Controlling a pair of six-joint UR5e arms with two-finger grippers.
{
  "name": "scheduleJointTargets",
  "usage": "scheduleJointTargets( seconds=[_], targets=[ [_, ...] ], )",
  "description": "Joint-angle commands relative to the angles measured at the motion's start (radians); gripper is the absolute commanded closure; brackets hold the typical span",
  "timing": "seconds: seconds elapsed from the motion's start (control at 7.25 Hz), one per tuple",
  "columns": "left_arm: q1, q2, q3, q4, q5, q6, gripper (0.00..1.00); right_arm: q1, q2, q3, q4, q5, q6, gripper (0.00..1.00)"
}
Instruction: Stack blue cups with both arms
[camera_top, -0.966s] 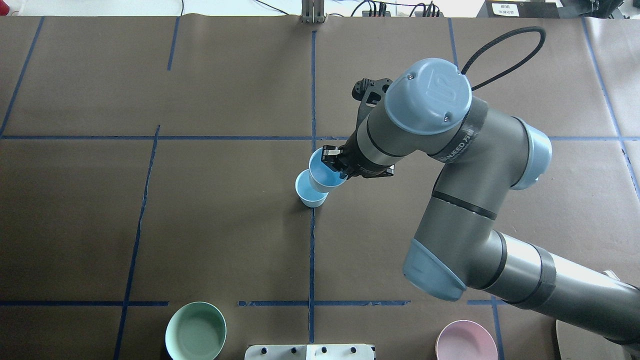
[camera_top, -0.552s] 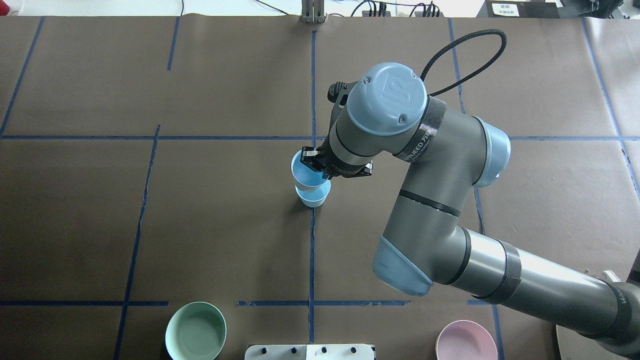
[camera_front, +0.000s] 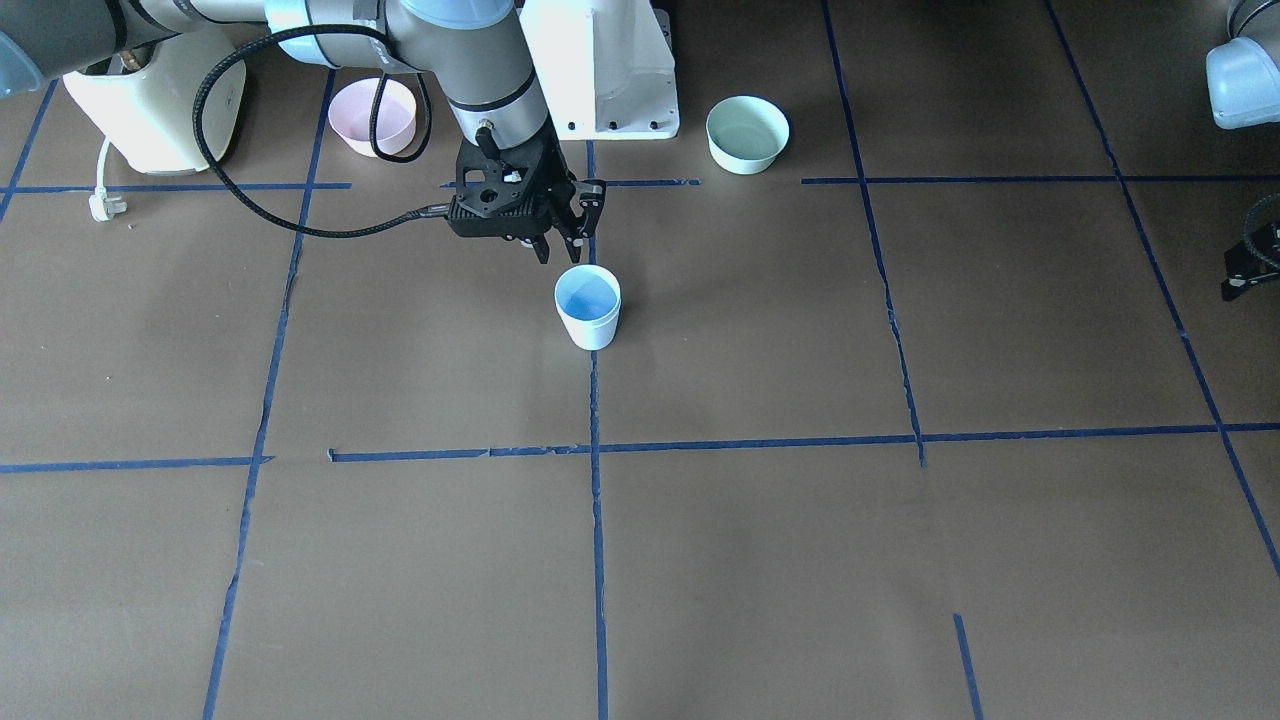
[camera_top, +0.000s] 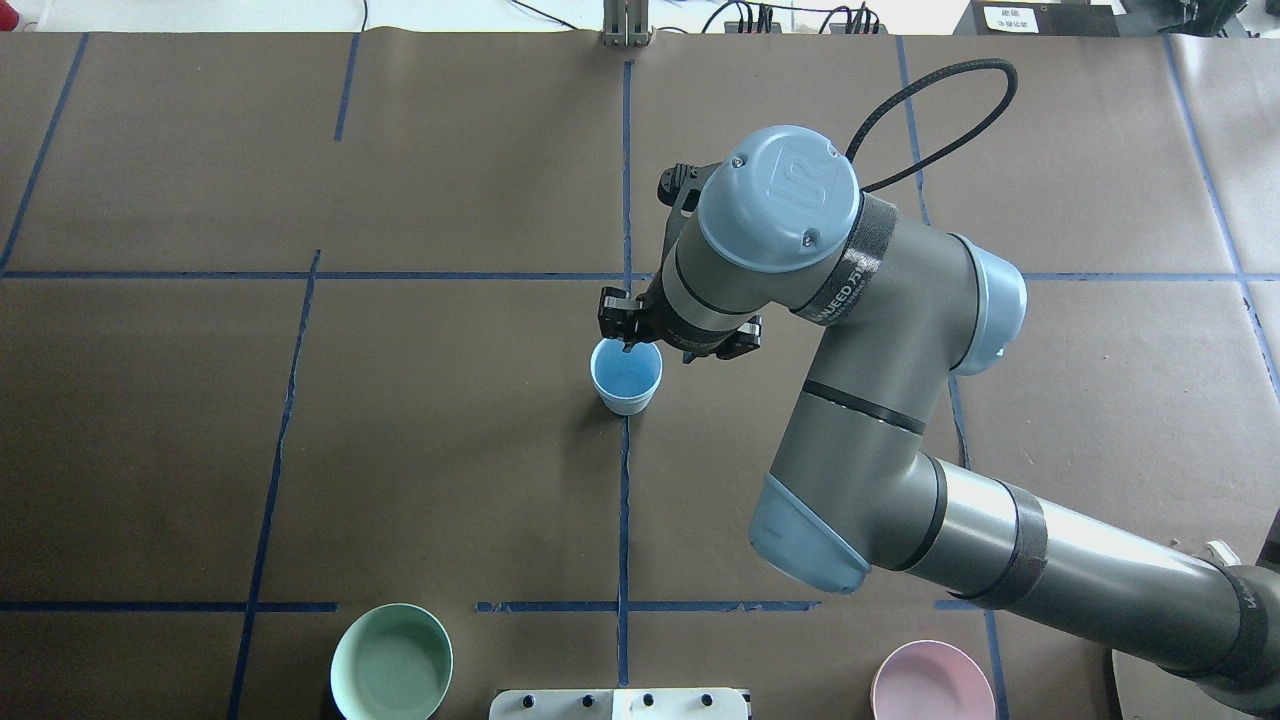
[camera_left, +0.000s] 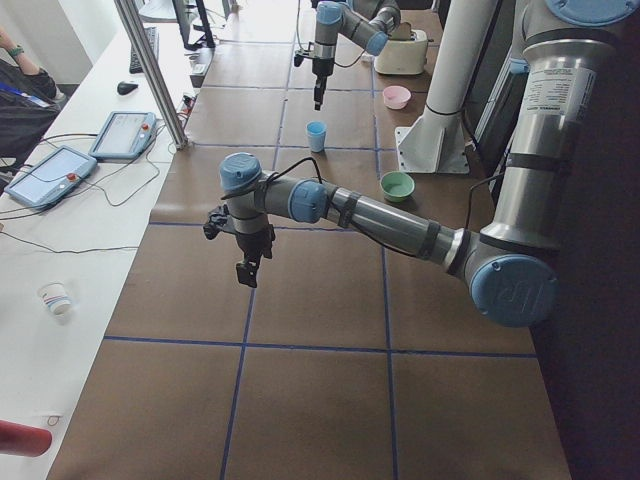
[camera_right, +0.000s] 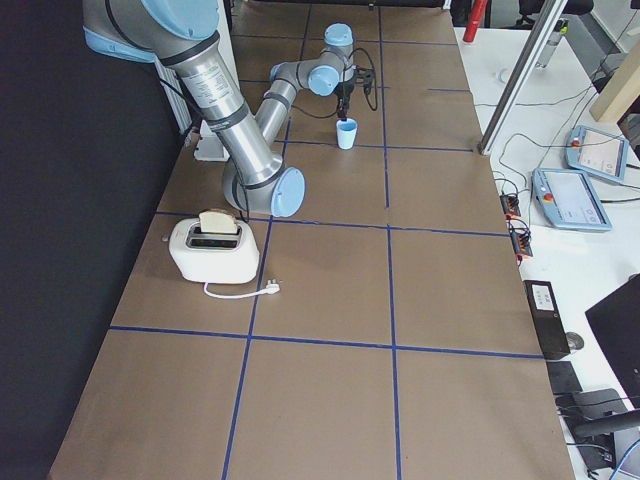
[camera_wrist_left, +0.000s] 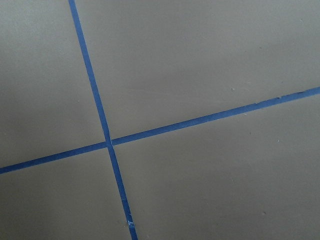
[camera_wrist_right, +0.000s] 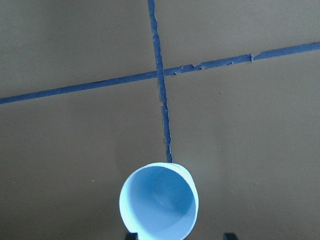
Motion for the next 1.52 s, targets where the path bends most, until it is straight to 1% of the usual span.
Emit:
scheduleJointTargets(
  seconds=[0.0,0.14,0.28,0.41,0.55,0.69,0.83,0.97,1.24,1.38],
  targets=[
    [-0.001,0.001,0.003,0.001,-0.001,0.0,0.0,0.011,-0.005,0.012,-0.002,0.005,-0.002,0.0],
    [-0.024,0.001,0.027,0.001,-0.004,0.002,0.0,0.049,-0.052,0.056,-0.02,0.027,-0.02,0.0],
    [-0.046,0.001,0.061,-0.001,-0.068,0.006,0.0,0.095,-0.109,0.116,-0.04,0.05,-0.117,0.0],
    [-0.097,0.001,0.111,-0.004,-0.115,0.102,0.0,0.174,-0.16,0.153,-0.084,0.099,-0.219,0.0],
    [-0.14,0.001,0.161,-0.005,-0.126,0.16,0.0,0.265,-0.206,0.155,-0.084,0.163,-0.338,0.0],
    [-0.179,0.007,0.213,-0.005,-0.134,0.188,0.0,0.341,-0.282,0.158,-0.072,0.22,-0.458,0.0],
    [-0.213,0.036,0.225,-0.007,-0.163,0.242,0.0,0.439,-0.36,0.156,-0.072,0.294,-0.574,0.0],
    [-0.246,0.037,0.226,-0.001,-0.166,0.241,0.0,0.539,-0.434,0.141,-0.074,0.343,-0.73,0.0],
    [-0.248,0.103,0.227,-0.007,-0.166,0.229,0.0,0.722,-0.572,0.051,-0.072,0.458,-1.066,0.0],
    [-0.247,0.157,0.206,-0.045,-0.166,0.226,0.0,0.789,-0.627,0.025,-0.072,0.497,-1.188,0.0]
  ],
)
